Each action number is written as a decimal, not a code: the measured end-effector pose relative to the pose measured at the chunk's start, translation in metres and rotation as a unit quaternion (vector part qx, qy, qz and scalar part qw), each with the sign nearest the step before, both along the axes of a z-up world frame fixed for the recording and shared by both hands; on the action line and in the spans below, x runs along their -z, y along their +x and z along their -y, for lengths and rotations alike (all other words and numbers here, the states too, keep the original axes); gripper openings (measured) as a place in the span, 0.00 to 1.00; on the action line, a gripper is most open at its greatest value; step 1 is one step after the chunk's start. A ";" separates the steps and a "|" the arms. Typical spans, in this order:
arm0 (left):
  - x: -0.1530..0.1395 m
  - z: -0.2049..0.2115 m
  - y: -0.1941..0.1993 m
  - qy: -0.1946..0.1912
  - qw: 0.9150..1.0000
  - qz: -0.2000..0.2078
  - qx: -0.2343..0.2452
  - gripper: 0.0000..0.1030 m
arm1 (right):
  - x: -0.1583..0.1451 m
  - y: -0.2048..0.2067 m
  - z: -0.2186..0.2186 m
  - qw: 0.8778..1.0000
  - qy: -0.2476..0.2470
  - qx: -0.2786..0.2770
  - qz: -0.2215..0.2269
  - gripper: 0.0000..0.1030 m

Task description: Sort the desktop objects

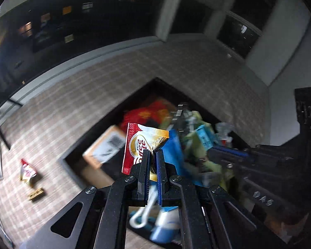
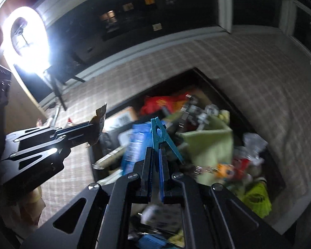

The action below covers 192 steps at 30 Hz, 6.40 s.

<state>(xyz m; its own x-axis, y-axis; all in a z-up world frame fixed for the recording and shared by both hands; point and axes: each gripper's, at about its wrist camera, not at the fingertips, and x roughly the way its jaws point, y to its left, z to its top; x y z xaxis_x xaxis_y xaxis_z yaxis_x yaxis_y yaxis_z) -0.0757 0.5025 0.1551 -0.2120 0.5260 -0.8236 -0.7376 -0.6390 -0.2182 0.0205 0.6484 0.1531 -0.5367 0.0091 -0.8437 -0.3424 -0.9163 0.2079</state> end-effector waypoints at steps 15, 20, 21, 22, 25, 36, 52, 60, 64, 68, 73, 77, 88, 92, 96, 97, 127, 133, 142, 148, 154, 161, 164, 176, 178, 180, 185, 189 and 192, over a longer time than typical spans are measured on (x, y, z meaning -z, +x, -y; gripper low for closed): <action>-0.010 0.030 -0.007 -0.013 0.999 -0.036 -0.037 0.54 | -0.004 -0.008 -0.003 1.000 -0.002 0.009 0.003 0.41; -0.002 0.080 -0.029 -0.025 0.997 -0.041 -0.068 0.54 | -0.009 -0.029 0.019 1.000 0.005 -0.029 0.002 0.41; 0.002 0.092 -0.033 -0.028 0.996 -0.041 -0.073 0.54 | -0.010 -0.033 0.025 0.999 0.006 -0.036 0.001 0.41; 0.005 0.101 -0.037 -0.032 0.996 -0.042 -0.077 0.54 | -0.011 -0.039 0.031 0.999 0.009 -0.047 0.000 0.41; 0.019 0.134 -0.053 -0.051 0.993 -0.042 -0.101 0.53 | -0.015 -0.056 0.052 0.997 0.021 -0.080 -0.003 0.41; 0.062 0.199 -0.087 -0.111 0.987 -0.051 -0.103 0.53 | -0.001 -0.144 0.146 0.974 0.040 -0.220 0.024 0.41; 0.099 0.200 -0.109 -0.114 0.992 -0.044 -0.039 0.53 | 0.063 -0.249 0.216 0.951 -0.001 -0.291 0.109 0.43; 0.112 0.202 -0.113 -0.095 0.995 -0.026 -0.030 0.53 | 0.086 -0.273 0.229 0.945 -0.017 -0.299 0.133 0.43; 0.114 0.203 -0.113 -0.083 0.996 -0.022 -0.025 0.53 | 0.098 -0.281 0.234 0.943 -0.032 -0.298 0.146 0.43; 0.116 0.201 -0.109 -0.069 0.997 -0.017 -0.012 0.52 | 0.108 -0.288 0.240 0.938 -0.050 -0.305 0.157 0.43; 0.122 0.196 -0.100 -0.068 0.998 -0.013 0.005 0.39 | 0.121 -0.294 0.252 0.931 -0.044 -0.317 0.173 0.43; 0.126 0.193 -0.089 -0.073 0.997 -0.022 0.011 0.35 | 0.123 -0.293 0.263 0.924 -0.033 -0.340 0.174 0.47; 0.125 0.180 -0.058 -0.113 0.991 -0.074 0.005 0.13 | 0.118 -0.280 0.272 0.925 0.032 -0.345 0.158 0.19; 0.124 0.182 -0.053 -0.111 0.991 -0.068 -0.012 0.11 | 0.116 -0.276 0.268 0.929 0.031 -0.333 0.159 0.04; 0.122 0.195 -0.056 -0.099 0.993 -0.043 -0.044 0.11 | 0.111 -0.265 0.256 0.935 0.016 -0.320 0.150 0.03; 0.120 0.200 -0.057 -0.096 0.993 -0.038 -0.055 0.11 | 0.109 -0.261 0.253 0.938 0.014 -0.314 0.147 0.03; 0.015 0.102 -0.024 -0.023 0.996 -0.091 0.003 0.11 | -0.036 -0.157 0.060 0.992 -0.007 -0.129 -0.002 0.01; 0.008 0.050 0.001 -0.008 0.996 -0.071 0.052 0.11 | -0.048 -0.105 0.003 0.997 -0.005 -0.075 -0.004 0.01; 0.008 -0.005 0.021 -0.009 0.996 -0.031 0.086 0.11 | -0.040 -0.025 -0.052 1.000 -0.016 0.000 0.013 0.01; 0.006 -0.028 0.034 -0.014 0.994 -0.016 0.110 0.27 | -0.029 -0.001 -0.066 0.999 -0.031 0.018 0.032 0.18; 0.003 -0.023 0.033 -0.017 0.996 -0.022 0.080 0.77 | -0.035 0.018 -0.064 0.999 -0.016 0.034 0.017 0.62; -0.002 -0.001 0.031 -0.026 0.997 -0.029 0.062 0.73 | -0.037 0.021 -0.054 0.999 -0.009 0.027 0.019 0.62; -0.005 0.014 0.030 -0.030 0.998 -0.035 0.046 0.73 | -0.039 0.021 -0.042 1.000 -0.001 0.019 0.020 0.62; -0.030 0.108 0.038 -0.023 0.998 -0.052 -0.033 0.73 | -0.053 0.009 0.044 0.998 0.021 -0.051 0.008 0.63; -0.033 0.130 0.042 -0.022 0.997 -0.055 -0.045 0.73 | -0.055 0.008 0.064 0.998 0.022 -0.066 0.005 0.63; -0.034 0.146 0.044 -0.025 0.996 -0.060 -0.056 0.73 | -0.055 0.006 0.085 0.996 0.025 -0.082 0.004 0.63; -0.035 0.193 0.051 -0.026 0.993 -0.067 -0.091 0.73 | -0.051 0.005 0.141 0.992 0.039 -0.121 0.000 0.63; -0.034 0.230 0.053 -0.027 0.990 -0.069 -0.121 0.74 | -0.045 0.005 0.180 0.989 0.032 -0.141 0.001 0.63; -0.033 0.252 0.055 -0.028 0.988 -0.068 -0.136 0.74 | -0.044 0.005 0.205 0.987 0.032 -0.155 0.000 0.63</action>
